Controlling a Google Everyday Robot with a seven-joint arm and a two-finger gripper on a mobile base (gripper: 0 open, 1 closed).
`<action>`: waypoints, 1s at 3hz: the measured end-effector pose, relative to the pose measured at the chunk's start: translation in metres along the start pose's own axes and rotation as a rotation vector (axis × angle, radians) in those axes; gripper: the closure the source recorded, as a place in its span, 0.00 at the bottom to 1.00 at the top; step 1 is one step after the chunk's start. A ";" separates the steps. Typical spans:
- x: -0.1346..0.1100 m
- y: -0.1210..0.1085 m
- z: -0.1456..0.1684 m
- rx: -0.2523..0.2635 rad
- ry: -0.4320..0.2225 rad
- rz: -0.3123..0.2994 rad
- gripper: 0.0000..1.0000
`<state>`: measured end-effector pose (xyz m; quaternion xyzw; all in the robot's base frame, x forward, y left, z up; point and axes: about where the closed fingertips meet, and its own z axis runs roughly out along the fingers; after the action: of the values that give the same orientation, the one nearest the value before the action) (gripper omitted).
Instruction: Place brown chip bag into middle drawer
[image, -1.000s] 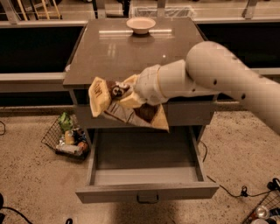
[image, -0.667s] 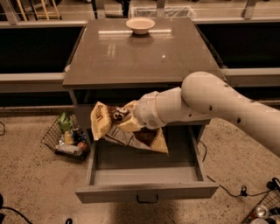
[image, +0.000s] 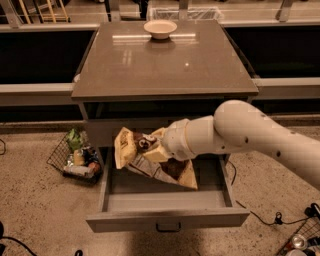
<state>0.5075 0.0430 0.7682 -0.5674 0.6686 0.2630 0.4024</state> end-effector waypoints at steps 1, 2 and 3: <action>0.075 0.019 0.007 0.014 0.011 0.164 1.00; 0.143 0.027 0.019 0.012 0.037 0.286 1.00; 0.162 0.029 0.023 0.009 0.044 0.321 1.00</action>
Offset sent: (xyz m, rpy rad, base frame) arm -0.0339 -0.0939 -0.2212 0.0319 0.3778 -0.2633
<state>0.4795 -0.0203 0.6173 -0.4572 0.7603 0.3086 0.3431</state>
